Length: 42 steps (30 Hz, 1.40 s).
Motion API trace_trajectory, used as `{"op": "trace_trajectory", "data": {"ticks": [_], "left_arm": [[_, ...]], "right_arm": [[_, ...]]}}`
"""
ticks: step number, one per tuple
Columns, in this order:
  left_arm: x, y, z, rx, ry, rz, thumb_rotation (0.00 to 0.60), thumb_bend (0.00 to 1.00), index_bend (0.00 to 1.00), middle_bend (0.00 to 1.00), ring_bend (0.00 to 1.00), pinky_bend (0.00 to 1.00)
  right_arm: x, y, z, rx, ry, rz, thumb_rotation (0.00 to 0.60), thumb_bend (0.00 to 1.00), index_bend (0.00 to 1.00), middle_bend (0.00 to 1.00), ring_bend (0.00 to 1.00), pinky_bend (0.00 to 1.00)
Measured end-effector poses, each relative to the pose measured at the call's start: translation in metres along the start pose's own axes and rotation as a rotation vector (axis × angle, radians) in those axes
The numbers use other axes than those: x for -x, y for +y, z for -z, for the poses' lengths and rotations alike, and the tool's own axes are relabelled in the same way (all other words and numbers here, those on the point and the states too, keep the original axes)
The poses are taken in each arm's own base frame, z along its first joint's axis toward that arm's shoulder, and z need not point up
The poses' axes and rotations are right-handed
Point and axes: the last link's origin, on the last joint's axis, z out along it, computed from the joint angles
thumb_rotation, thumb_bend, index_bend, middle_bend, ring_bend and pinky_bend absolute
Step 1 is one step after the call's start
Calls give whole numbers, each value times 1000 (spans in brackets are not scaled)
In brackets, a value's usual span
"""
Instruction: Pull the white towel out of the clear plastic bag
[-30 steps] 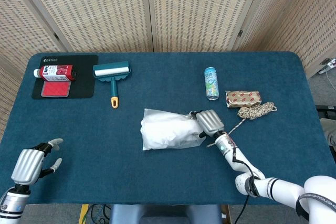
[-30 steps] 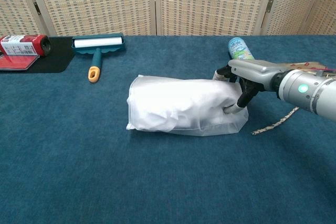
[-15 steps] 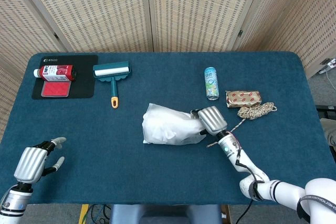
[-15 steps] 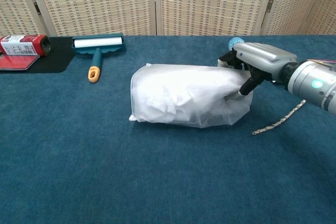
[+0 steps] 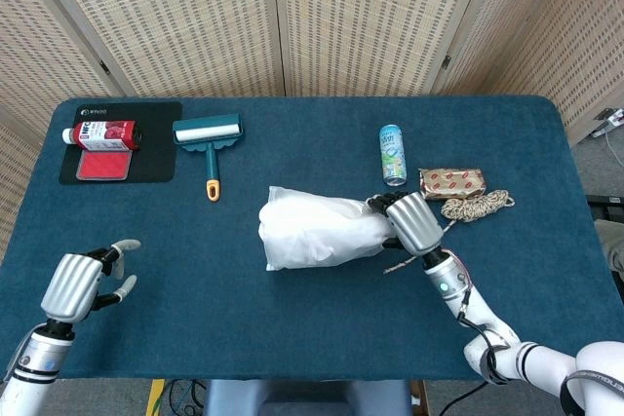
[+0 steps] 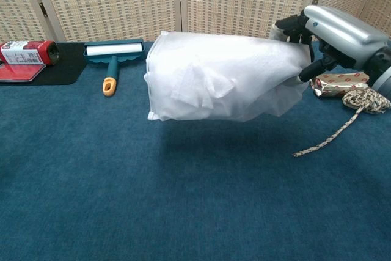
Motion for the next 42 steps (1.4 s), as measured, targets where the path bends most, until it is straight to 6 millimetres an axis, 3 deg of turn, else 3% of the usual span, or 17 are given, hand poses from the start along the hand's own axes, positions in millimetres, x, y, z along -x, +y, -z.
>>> {"op": "trace_trajectory", "data": {"ticks": [5, 16, 24, 42], "left_arm": [[-6, 16, -19, 34, 8, 43, 600, 320, 348, 736, 678, 844], [-14, 47, -53, 103, 60, 77, 600, 135, 399, 995, 851, 946], [-20, 72, -65, 170, 85, 132, 600, 114, 405, 1000, 901, 979], [-25, 119, -82, 299, 59, 174, 600, 81, 407, 1000, 908, 985]], "right_arm": [[-7, -1, 3, -30, 86, -28, 600, 539, 597, 654, 627, 691], [-12, -12, 2, -83, 191, -93, 600, 538, 596, 654, 627, 691], [-12, -19, -1, -106, 213, -116, 600, 539, 597, 654, 627, 691], [-6, -31, -12, -152, 237, -142, 600, 538, 597, 654, 627, 691]]}}
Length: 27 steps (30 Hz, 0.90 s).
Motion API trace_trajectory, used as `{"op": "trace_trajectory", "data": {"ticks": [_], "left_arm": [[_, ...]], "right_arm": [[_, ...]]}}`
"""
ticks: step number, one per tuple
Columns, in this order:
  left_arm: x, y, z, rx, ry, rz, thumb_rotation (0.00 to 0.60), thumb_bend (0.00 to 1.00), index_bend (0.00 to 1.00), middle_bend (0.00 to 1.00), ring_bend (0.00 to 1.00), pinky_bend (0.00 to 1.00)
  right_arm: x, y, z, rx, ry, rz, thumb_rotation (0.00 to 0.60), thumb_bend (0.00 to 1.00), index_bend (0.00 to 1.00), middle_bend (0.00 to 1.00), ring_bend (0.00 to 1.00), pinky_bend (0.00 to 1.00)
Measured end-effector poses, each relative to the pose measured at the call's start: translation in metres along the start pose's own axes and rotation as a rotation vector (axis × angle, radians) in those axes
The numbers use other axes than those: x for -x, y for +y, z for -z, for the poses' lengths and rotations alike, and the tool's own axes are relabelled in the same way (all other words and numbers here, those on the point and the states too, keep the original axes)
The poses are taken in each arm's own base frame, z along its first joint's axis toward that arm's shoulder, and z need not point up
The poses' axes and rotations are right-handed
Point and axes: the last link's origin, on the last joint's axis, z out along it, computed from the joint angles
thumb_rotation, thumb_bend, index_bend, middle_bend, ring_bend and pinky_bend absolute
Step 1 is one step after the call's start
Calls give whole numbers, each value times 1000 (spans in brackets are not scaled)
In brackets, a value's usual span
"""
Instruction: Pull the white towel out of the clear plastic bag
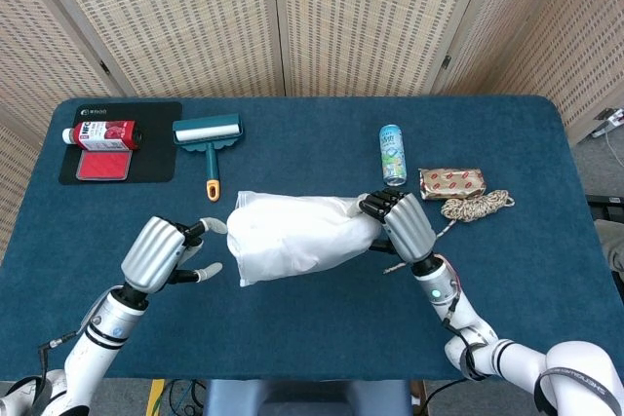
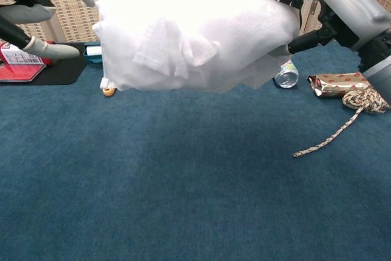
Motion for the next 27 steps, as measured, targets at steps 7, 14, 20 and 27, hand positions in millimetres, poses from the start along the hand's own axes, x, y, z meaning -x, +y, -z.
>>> {"op": "trace_trajectory", "data": {"ticks": [7, 14, 20, 27], "left_arm": [[2, 5, -6, 11, -19, 26, 600, 60, 411, 1000, 908, 985], [4, 13, -8, 20, -51, 53, 600, 58, 420, 1000, 912, 985], [5, 17, -12, 31, -64, 61, 600, 58, 432, 1000, 916, 987], [7, 19, -15, 32, -72, 93, 600, 65, 485, 1000, 919, 987]], "right_arm": [[4, -4, -3, -19, 5, -5, 600, 539, 597, 654, 627, 691], [10, -8, -6, -31, 1, -16, 600, 538, 597, 654, 627, 691], [13, -12, -9, -46, 2, -26, 600, 538, 597, 654, 627, 691], [13, -14, -10, -52, 4, -31, 600, 539, 596, 654, 627, 691]]}}
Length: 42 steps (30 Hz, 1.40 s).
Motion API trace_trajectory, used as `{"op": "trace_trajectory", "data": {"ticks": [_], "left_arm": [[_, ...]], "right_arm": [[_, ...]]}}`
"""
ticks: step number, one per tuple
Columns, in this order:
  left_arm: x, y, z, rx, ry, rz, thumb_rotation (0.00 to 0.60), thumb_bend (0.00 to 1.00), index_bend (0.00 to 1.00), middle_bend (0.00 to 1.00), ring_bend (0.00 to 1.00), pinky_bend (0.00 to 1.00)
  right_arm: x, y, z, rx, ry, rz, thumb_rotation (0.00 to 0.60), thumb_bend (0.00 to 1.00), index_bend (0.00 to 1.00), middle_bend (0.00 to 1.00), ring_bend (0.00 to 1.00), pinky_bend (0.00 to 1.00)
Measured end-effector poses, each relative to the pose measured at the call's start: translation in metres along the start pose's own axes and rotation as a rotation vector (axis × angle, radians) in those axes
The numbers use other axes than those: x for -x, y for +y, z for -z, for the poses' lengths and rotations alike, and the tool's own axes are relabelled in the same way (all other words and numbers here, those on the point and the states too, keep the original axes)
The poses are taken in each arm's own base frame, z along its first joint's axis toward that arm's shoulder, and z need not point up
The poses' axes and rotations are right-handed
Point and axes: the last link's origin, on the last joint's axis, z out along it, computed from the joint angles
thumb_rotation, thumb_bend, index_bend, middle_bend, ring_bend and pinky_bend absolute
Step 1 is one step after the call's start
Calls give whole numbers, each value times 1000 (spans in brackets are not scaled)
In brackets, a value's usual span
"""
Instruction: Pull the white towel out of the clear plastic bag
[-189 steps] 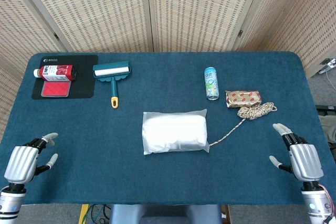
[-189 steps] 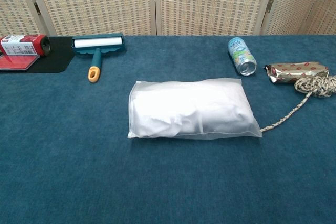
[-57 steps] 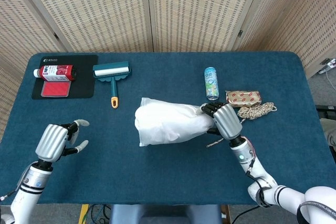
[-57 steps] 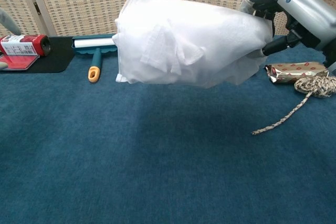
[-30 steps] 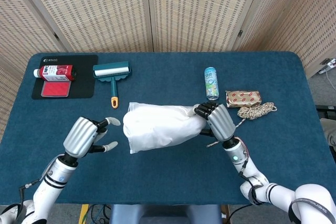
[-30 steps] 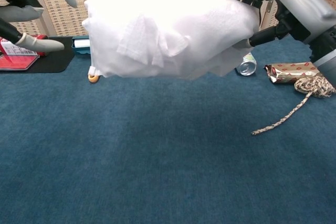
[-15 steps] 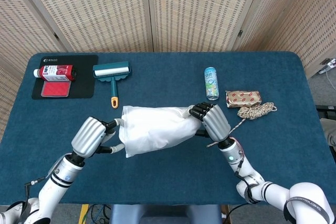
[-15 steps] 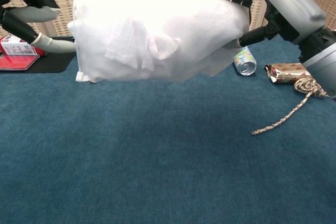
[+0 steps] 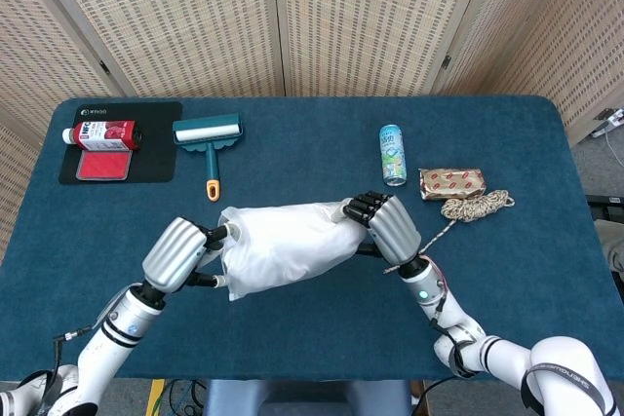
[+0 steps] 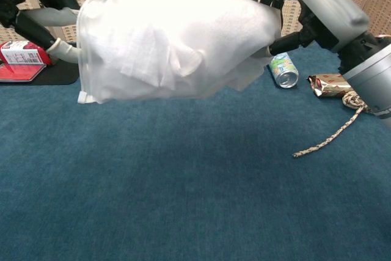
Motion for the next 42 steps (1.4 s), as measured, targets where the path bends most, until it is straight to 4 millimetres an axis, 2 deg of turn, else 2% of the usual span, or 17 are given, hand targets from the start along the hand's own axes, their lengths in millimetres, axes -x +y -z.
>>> {"op": "trace_trajectory", "data": {"ticks": [3, 9, 18, 20, 27, 36, 39, 42], "left_arm": [[1, 1, 0, 0, -3, 16, 600, 119, 509, 1000, 919, 988], [3, 5, -2, 1, -13, 60, 600, 288, 578, 1000, 919, 988], [4, 7, -3, 3, -21, 86, 600, 552, 600, 1000, 919, 987], [4, 8, -2, 1, -20, 90, 600, 584, 615, 1000, 919, 987], [5, 5, -1, -21, -22, 96, 600, 590, 710, 1000, 922, 987], [5, -12, 5, -84, -20, 74, 600, 590, 718, 1000, 922, 987], [5, -16, 7, -99, -19, 73, 600, 590, 717, 1000, 922, 987], [5, -19, 9, -108, -17, 71, 600, 590, 718, 1000, 922, 988]], "right_arm": [[1, 0, 0, 0, -1, -3, 600, 539, 597, 654, 627, 691], [2, -1, -1, -1, -1, -8, 600, 540, 596, 654, 627, 691], [2, 1, 0, 2, -11, -1, 600, 541, 596, 654, 627, 691], [2, 1, 0, 5, -13, -1, 600, 540, 597, 654, 627, 691], [3, 9, 5, 27, -49, 23, 600, 538, 597, 629, 623, 691], [-3, 25, 17, 83, -86, 64, 600, 503, 596, 580, 580, 674], [-4, 29, 20, 98, -94, 64, 600, 469, 579, 563, 563, 669], [-4, 31, 23, 107, -102, 66, 600, 360, 539, 528, 528, 656]]}}
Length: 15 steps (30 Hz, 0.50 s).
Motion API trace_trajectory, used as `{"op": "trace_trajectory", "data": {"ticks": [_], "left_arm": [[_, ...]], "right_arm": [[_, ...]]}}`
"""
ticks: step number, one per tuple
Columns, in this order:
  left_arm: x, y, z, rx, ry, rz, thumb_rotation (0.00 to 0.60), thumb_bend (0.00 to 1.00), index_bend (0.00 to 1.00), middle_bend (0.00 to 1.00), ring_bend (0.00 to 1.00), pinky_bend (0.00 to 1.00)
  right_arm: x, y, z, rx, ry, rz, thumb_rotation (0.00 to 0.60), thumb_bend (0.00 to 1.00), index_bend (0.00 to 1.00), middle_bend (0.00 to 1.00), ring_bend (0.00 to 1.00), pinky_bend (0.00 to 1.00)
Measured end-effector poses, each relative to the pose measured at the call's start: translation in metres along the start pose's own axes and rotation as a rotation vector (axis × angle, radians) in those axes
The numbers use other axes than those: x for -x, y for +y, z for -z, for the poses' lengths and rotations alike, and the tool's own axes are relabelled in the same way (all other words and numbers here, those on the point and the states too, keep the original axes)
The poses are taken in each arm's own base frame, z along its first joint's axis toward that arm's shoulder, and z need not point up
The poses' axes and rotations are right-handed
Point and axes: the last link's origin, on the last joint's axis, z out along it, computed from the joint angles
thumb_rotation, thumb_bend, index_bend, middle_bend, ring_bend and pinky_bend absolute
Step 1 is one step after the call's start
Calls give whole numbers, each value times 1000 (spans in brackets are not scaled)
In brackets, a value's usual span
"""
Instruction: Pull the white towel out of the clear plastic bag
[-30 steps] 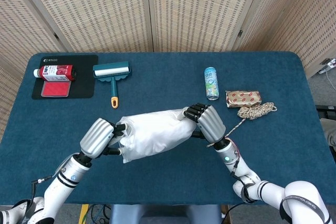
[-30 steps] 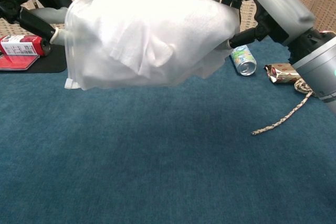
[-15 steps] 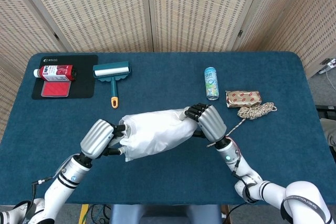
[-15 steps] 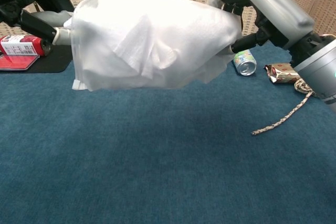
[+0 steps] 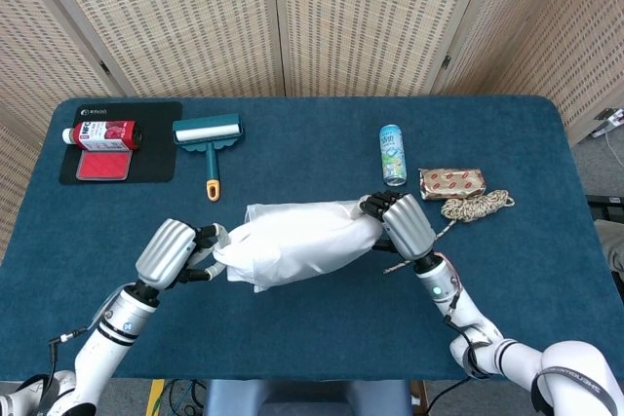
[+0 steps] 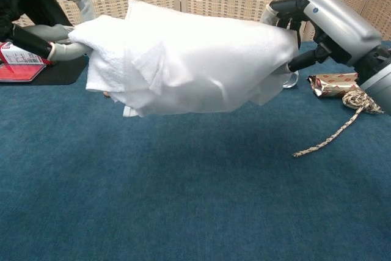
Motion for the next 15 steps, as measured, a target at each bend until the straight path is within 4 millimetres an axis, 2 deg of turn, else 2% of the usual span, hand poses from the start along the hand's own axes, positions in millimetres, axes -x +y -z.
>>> {"op": "trace_trajectory", "data": {"ticks": [2, 5, 9, 15], "left_arm": [[-1, -2, 1, -5, 2, -4, 600, 590, 718, 1000, 922, 988], [-2, -4, 3, -14, 6, -7, 600, 590, 718, 1000, 922, 988], [-2, -8, 6, -25, -1, -16, 600, 590, 718, 1000, 922, 987], [0, -13, 8, -38, -8, -21, 600, 590, 718, 1000, 922, 987]], "right_arm": [[0, 2, 2, 4, -5, 1, 600, 260, 487, 483, 485, 635], [-1, 3, 3, 6, -12, 2, 600, 166, 416, 427, 427, 595], [-2, 7, 8, 17, -28, 11, 600, 132, 349, 390, 387, 553], [-1, 12, 15, 46, -85, 23, 600, 28, 209, 306, 301, 487]]}}
